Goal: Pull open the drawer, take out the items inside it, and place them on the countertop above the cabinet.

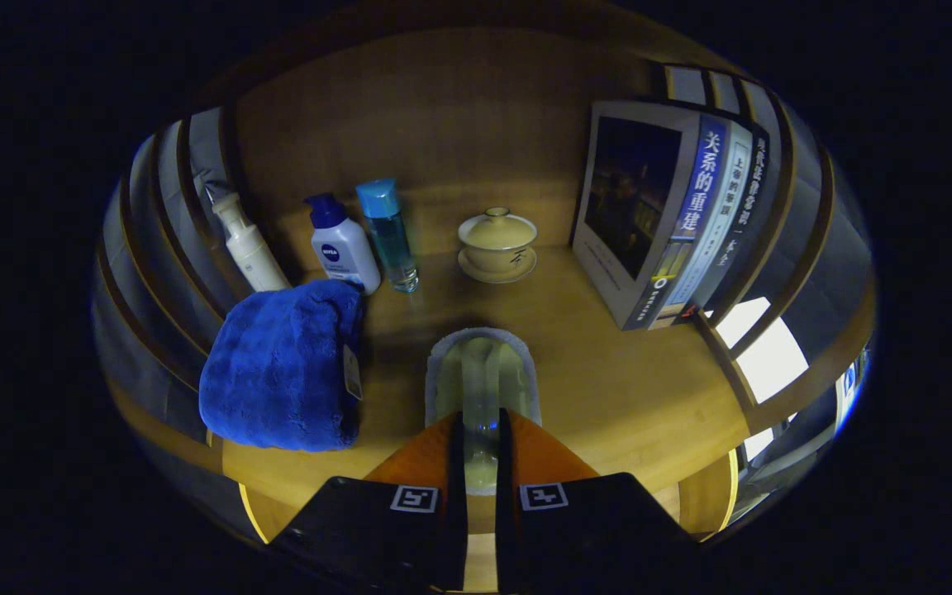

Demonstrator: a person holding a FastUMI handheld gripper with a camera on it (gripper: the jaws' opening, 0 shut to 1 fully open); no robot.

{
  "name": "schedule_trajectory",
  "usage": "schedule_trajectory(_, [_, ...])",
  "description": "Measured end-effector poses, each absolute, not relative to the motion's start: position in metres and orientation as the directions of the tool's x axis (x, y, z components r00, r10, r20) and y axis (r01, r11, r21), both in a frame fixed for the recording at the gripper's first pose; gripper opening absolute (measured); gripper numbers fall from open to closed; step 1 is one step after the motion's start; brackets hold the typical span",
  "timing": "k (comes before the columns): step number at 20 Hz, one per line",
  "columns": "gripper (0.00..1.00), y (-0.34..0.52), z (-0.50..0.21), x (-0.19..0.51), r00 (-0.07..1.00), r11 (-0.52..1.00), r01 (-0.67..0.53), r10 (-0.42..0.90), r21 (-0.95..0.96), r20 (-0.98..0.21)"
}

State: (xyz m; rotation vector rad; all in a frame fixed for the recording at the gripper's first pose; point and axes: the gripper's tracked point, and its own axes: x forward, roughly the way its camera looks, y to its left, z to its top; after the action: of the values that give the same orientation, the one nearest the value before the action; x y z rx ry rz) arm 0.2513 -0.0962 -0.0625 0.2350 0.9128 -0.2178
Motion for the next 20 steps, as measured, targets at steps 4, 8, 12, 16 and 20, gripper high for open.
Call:
schedule_trajectory(4, [0.26, -0.091, -0.065, 0.256, 0.600, 0.958, 0.264, -0.073, 0.111, -0.797])
schedule_trajectory(8, [0.32, -0.086, -0.068, 0.260, 0.609, 0.960, 0.250, -0.057, 0.123, -0.791])
schedule_trajectory(12, [0.71, -0.084, -0.071, 0.261, 0.612, 0.963, 0.249, -0.072, 0.106, -0.787])
schedule_trajectory(16, [1.00, -0.076, -0.069, 0.265, 0.636, 0.968, 0.229, -0.067, 0.106, -0.768])
schedule_trajectory(20, [1.00, -0.077, -0.052, 0.264, 0.691, 0.967, 0.236, -0.100, 0.093, -0.716])
